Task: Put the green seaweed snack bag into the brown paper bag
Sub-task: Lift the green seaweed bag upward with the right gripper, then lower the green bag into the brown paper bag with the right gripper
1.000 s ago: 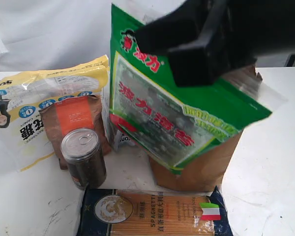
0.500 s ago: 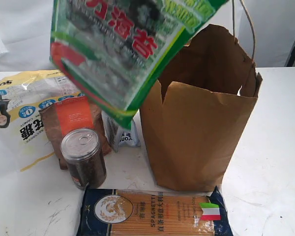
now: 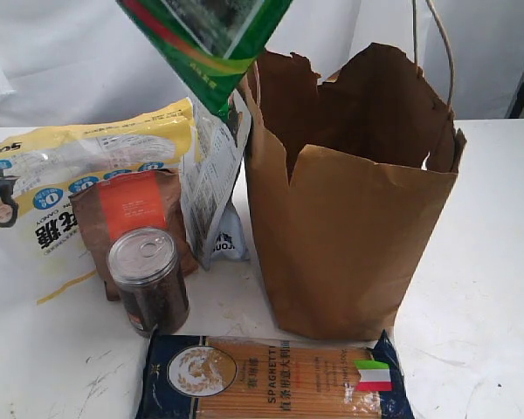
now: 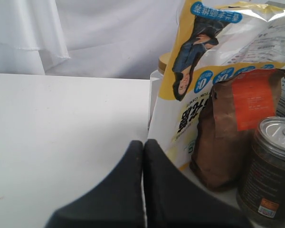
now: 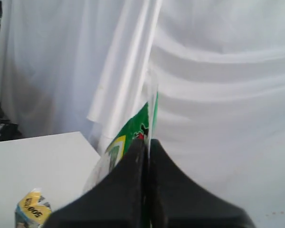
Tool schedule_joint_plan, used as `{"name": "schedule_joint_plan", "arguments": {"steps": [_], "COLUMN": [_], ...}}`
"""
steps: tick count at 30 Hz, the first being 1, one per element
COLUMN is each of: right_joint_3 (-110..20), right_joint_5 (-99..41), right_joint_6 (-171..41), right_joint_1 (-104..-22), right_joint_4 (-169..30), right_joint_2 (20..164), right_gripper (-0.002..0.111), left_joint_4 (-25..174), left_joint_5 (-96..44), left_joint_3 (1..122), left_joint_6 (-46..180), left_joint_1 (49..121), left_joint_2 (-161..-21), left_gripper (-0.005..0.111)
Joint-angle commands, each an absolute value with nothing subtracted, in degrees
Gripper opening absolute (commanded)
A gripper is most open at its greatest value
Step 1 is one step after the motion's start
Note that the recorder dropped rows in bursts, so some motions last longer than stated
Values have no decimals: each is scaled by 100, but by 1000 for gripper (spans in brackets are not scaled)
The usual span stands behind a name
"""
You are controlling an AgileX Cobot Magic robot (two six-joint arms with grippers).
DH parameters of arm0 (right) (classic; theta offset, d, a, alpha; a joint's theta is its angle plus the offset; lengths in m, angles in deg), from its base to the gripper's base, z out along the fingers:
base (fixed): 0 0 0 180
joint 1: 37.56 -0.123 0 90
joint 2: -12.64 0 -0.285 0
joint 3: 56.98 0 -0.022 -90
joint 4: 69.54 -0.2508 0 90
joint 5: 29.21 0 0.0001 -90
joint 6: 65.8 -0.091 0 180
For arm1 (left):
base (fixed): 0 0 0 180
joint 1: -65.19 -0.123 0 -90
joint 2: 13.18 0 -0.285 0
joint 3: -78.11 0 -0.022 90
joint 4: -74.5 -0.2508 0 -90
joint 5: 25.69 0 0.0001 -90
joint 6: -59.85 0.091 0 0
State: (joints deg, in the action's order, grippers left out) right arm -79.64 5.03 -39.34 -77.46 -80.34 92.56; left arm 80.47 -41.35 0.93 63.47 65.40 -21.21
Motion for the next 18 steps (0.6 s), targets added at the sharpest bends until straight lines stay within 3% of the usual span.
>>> {"name": "schedule_joint_plan", "arguments": {"steps": [1, 18], "right_joint_3": [-8148, -8305], "right_joint_5": [383, 515], "right_joint_6": [-4479, -4617], "right_joint_1": [-7654, -6631], "right_joint_4": [-7040, -6848], "right_joint_2": [9254, 9475], "right_gripper": [0, 0], "left_joint_4": [8113, 8113], "left_joint_5": [-4088, -4088], "left_joint_3": [89, 89], "left_joint_6": [6327, 6338], "left_joint_1": [6549, 6549], "left_joint_2": [-2097, -2097], "left_gripper": [0, 0]}}
